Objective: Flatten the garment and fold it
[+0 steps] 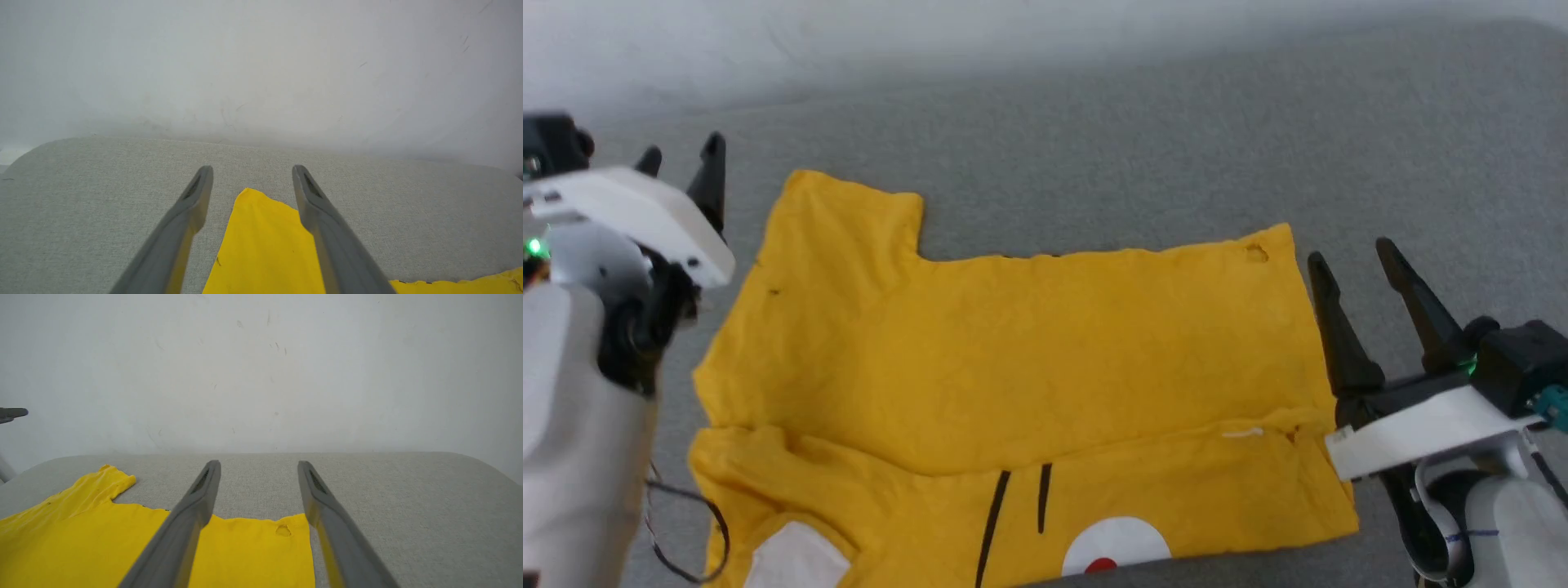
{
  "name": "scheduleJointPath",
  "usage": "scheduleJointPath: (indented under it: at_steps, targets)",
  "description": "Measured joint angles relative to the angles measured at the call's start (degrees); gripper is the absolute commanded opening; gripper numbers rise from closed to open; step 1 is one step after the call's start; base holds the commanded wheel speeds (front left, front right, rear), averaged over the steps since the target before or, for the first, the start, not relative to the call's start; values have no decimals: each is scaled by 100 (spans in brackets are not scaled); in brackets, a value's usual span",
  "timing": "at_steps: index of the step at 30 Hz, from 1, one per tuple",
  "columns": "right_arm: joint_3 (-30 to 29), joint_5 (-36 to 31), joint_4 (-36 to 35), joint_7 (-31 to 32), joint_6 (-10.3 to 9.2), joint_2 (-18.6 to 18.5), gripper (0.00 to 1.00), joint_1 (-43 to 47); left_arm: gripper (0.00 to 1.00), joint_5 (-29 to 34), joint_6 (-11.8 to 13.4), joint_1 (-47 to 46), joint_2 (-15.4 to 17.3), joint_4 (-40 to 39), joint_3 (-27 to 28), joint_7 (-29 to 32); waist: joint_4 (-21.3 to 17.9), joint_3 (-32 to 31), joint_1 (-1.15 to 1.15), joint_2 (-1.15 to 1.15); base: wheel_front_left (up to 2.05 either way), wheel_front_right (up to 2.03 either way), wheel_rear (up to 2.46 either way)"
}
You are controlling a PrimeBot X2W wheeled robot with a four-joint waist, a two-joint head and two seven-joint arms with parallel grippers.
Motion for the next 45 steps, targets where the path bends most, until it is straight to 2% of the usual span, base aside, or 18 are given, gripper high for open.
scheduleJointPath:
  at_steps: [8,14,23,24,25,26,33,37,45]
  targets:
    - [126,21,-319,-172,0,107,100,-177,100,-49,-439,-1223,133,1301,-402,1093,-492,686,-1,0,0,0,0]
    - [231,108,-314,-193,0,156,100,-224,100,-89,-519,-1518,86,2025,-704,1917,-866,1058,-1,0,0,0,0]
    - [289,213,-225,-205,0,172,100,-273,100,121,-483,-2090,302,2371,-1077,2761,-1208,1377,-5,0,0,0,0]
    - [298,254,-220,-177,0,174,100,-276,70,170,-460,-2151,313,2394,-1136,2883,-1224,1394,-5,0,0,0,0]
    - [309,276,-210,-169,0,169,100,-277,26,191,-424,-2196,316,2405,-1176,2965,-1237,1404,-5,0,0,0,0]
    - [321,294,-197,-165,0,164,100,-277,0,191,-380,-2211,315,2415,-1182,3006,-1245,1407,-4,0,0,0,0]
    - [241,383,-108,-9,0,88,100,-283,0,191,-334,-2193,274,2449,-1262,3082,-1183,1279,-1,0,0,0,0]
    - [155,584,104,289,0,-59,100,-377,0,219,-335,-2011,219,2377,-1287,2813,-1067,1142,-1,0,0,0,0]
    - [322,1183,1323,1334,0,-716,100,-1492,0,179,-436,-1710,78,1935,-1298,2301,-630,925,-1,0,0,0,0]
